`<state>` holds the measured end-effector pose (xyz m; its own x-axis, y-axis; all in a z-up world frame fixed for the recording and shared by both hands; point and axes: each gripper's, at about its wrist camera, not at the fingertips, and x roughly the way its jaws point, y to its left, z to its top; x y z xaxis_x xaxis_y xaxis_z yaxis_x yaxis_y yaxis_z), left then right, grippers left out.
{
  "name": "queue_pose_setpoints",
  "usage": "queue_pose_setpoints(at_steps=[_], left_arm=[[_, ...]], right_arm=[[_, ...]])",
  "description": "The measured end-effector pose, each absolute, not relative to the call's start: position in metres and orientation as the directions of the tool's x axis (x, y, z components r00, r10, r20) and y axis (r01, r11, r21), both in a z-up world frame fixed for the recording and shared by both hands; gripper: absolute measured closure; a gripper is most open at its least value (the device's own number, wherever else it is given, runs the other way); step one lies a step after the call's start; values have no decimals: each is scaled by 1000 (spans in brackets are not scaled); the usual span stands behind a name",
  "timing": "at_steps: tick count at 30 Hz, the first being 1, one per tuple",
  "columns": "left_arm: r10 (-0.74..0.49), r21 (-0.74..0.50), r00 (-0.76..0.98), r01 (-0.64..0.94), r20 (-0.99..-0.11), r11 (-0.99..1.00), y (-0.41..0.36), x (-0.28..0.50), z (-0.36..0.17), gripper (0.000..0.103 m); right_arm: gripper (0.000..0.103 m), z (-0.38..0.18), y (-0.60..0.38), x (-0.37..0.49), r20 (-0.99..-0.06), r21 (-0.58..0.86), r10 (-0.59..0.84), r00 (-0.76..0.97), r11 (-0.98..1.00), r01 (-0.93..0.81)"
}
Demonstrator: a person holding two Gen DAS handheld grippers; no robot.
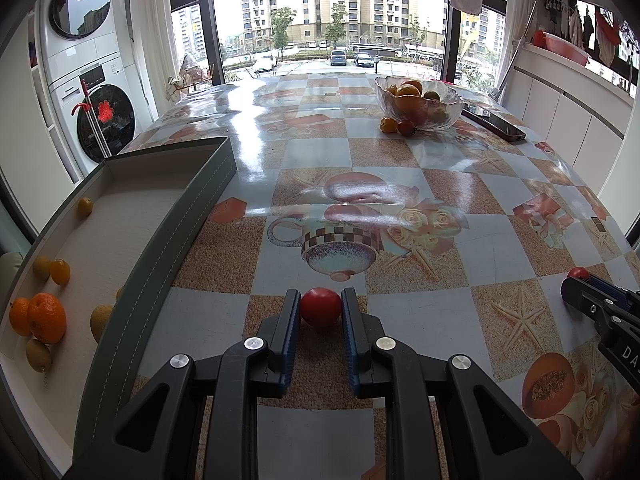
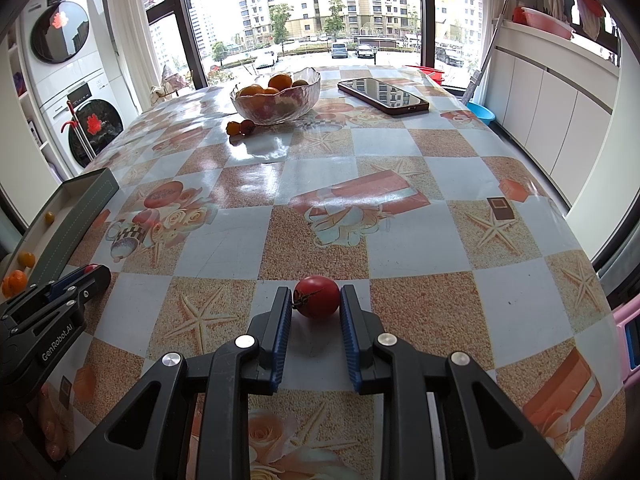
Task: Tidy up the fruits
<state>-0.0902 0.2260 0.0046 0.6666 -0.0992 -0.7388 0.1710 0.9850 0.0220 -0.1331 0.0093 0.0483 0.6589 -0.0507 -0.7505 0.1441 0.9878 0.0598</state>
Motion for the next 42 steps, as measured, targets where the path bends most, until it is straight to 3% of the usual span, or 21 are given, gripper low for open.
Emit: queue_pose_setpoints(at_steps=[17, 25, 28, 33, 42], left_arm=[[-108, 11, 664, 173, -740, 985, 227, -91, 5, 82], [-166, -46, 628, 203, -760, 978, 231, -86, 10, 82], [-231, -126, 591, 214, -773, 969, 239, -82, 16, 82], [-280, -176, 617, 224, -736, 958, 255, -83, 42, 82], [-212, -153, 641, 146, -737, 977, 312, -71, 66, 82]], right_arm=[[76, 48, 10, -132, -753, 54, -54, 656, 988, 143], [76, 54, 7, -126, -805, 73, -17, 594, 989, 127], [76, 59, 11, -126, -816, 83, 0, 577, 990, 118], [76, 71, 29, -118, -826, 89, 30, 563, 993, 78], [76, 97, 98, -86, -818, 80, 104, 565, 995, -67]])
